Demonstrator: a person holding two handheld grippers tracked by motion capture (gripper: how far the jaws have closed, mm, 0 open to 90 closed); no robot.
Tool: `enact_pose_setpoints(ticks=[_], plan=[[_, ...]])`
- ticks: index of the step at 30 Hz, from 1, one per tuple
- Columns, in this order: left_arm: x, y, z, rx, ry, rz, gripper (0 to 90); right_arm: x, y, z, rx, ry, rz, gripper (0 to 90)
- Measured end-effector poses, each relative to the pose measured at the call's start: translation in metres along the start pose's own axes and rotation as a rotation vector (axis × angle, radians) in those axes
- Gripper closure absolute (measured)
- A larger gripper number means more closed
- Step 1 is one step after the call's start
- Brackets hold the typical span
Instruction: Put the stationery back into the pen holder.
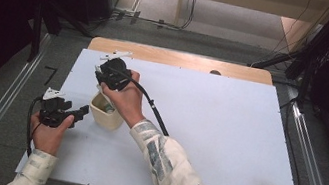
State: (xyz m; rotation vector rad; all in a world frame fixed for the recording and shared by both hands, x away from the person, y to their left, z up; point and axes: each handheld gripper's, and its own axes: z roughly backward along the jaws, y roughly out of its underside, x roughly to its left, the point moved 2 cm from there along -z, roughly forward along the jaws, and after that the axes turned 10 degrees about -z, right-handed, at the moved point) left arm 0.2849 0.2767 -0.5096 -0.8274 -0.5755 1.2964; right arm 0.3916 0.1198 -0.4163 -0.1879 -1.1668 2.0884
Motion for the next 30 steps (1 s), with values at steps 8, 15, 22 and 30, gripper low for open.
enact_pose_setpoints(ticks=[8, 15, 22, 30], plan=[[-0.001, 0.0, 0.0, 0.0, 0.0, 0.0, 29.9, -0.008, 0.006, 0.008, -0.001, -0.021, -0.015, 67.3], [-0.001, 0.0, 0.0, -0.001, -0.001, 0.0, 29.9, -0.013, 0.013, 0.014, 0.004, -0.035, -0.021, 63.4], [-0.001, 0.0, 0.0, 0.002, -0.001, -0.002, 29.9, -0.018, 0.02, 0.02, -0.009, -0.054, -0.03, 56.3], [-0.001, 0.0, 0.0, 0.003, -0.002, -0.005, 29.9, -0.019, 0.026, 0.031, -0.026, -0.074, -0.018, 47.3]])
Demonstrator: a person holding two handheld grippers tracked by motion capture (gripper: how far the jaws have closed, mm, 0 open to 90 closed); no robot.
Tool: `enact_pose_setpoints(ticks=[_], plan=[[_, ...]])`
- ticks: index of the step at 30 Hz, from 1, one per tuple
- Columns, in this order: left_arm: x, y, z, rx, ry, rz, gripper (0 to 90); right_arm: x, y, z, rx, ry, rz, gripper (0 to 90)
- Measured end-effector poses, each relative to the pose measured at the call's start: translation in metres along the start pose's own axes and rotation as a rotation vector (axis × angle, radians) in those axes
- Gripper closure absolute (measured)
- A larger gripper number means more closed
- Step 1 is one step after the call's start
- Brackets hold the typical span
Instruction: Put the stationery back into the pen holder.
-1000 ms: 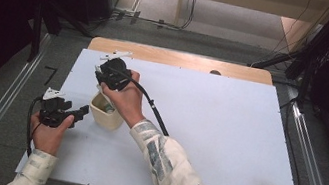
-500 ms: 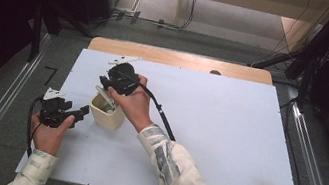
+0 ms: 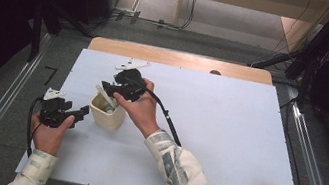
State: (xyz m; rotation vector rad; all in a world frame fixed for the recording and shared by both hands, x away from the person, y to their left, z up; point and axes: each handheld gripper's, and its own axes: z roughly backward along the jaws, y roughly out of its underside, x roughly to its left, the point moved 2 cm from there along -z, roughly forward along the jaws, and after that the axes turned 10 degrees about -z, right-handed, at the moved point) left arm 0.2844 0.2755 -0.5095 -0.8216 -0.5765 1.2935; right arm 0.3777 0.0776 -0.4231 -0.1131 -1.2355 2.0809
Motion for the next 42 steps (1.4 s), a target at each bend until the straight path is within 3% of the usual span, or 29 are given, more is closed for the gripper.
enact_pose_setpoints(ticks=[13, 21, 28, 42], plan=[[0.0, 0.0, 0.0, 0.004, -0.002, -0.002, 29.6, -0.014, 0.015, 0.026, -0.036, -0.024, -0.01, 33.3], [-0.001, 0.0, 0.0, 0.004, -0.004, -0.004, 29.6, -0.028, 0.028, 0.04, -0.044, -0.007, -0.024, 31.4], [-0.002, 0.0, 0.001, 0.003, -0.004, -0.005, 29.5, -0.04, 0.04, 0.056, -0.052, 0.024, -0.033, 27.7], [-0.004, 0.0, 0.001, 0.008, -0.006, -0.014, 29.3, -0.082, 0.078, 0.094, -0.055, 0.134, -0.101, 24.8]])
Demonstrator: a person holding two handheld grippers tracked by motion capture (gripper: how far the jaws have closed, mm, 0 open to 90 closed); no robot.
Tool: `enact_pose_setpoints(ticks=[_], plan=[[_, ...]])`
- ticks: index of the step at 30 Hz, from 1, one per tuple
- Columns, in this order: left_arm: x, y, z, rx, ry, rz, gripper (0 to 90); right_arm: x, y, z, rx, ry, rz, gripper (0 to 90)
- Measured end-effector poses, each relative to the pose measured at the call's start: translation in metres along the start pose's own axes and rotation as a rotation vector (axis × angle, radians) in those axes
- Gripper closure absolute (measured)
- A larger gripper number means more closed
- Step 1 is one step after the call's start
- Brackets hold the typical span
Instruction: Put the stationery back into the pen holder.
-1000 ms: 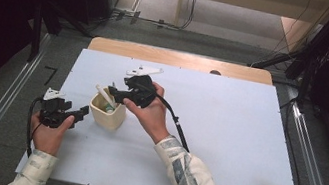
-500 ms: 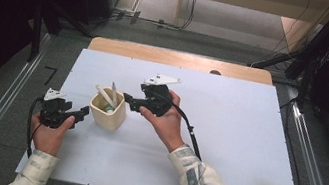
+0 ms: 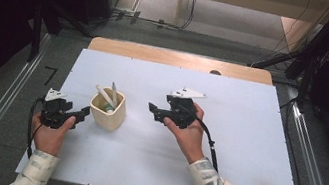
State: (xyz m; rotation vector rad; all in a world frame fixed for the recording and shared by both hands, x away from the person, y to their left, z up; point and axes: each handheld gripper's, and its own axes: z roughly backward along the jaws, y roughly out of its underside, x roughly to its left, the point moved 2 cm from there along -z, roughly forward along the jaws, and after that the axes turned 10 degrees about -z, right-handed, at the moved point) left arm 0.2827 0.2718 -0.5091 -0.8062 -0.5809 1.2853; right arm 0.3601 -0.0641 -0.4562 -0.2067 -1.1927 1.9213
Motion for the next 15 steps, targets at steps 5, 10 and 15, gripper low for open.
enact_pose_setpoints(ticks=[5, 10, 15], plan=[[0.0, 0.0, 0.001, -0.001, 0.0, -0.001, 29.2, -0.018, 0.01, 0.017, -0.004, 0.044, -0.014, 24.2], [-0.002, 0.0, 0.001, 0.0, -0.003, -0.004, 29.2, -0.037, 0.02, 0.039, -0.013, 0.093, -0.027, 23.8], [-0.002, 0.0, 0.001, 0.0, -0.005, -0.005, 29.0, -0.059, 0.035, 0.06, -0.008, 0.156, -0.04, 23.8]])
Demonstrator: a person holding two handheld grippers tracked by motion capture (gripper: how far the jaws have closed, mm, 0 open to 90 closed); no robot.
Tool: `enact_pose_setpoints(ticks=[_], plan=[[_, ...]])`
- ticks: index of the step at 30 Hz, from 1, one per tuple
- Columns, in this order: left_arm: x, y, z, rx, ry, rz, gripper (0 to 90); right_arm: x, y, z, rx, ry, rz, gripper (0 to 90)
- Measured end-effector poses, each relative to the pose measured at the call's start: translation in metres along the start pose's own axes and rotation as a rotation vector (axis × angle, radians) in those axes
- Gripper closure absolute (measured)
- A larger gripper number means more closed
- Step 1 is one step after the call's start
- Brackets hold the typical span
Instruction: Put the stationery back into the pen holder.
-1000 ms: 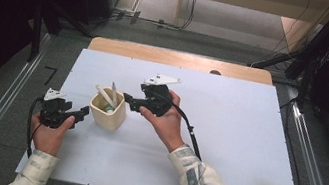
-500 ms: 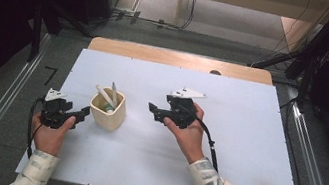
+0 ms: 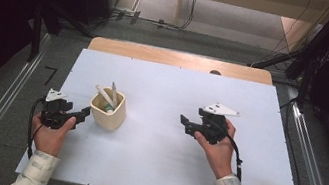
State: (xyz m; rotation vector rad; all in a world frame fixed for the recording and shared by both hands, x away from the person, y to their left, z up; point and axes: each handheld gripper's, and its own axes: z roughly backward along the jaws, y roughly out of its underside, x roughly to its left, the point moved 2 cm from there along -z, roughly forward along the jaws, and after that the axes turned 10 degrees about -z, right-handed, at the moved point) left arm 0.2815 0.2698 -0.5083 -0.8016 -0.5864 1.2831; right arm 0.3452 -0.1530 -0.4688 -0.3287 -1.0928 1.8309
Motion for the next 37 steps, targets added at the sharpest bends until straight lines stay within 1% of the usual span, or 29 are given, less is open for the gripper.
enact_pose_setpoints(ticks=[8, 12, 17, 18, 21, 25, 29, 34, 37], plan=[[0.0, 0.0, 0.0, 0.005, -0.001, -0.001, 28.9, -0.042, 0.021, 0.028, -0.005, 0.09, -0.045, 23.2], [0.0, 0.001, 0.0, 0.007, -0.003, 0.0, 28.9, -0.058, 0.028, 0.04, -0.003, 0.127, -0.059, 22.5], [0.0, 0.001, 0.0, 0.009, -0.004, 0.002, 28.9, -0.083, 0.041, 0.061, -0.011, 0.195, -0.093, 21.9], [0.0, 0.002, 0.0, 0.01, -0.005, 0.002, 29.0, -0.086, 0.043, 0.064, -0.009, 0.208, -0.092, 21.9], [0.0, 0.002, 0.0, 0.012, -0.006, 0.006, 29.0, -0.099, 0.049, 0.076, -0.013, 0.241, -0.111, 21.9], [-0.001, 0.003, 0.001, 0.011, -0.007, 0.009, 28.9, -0.114, 0.057, 0.091, -0.016, 0.283, -0.126, 21.6], [-0.002, 0.004, 0.003, 0.007, -0.008, 0.015, 28.6, -0.127, 0.065, 0.103, -0.014, 0.306, -0.149, 21.1], [-0.005, 0.008, 0.005, 0.014, -0.011, 0.011, 28.2, -0.137, 0.071, 0.115, -0.02, 0.328, -0.176, 19.7], [-0.007, 0.012, 0.007, 0.024, -0.004, 0.002, 27.0, -0.143, 0.075, 0.122, -0.027, 0.34, -0.195, 19.5]])
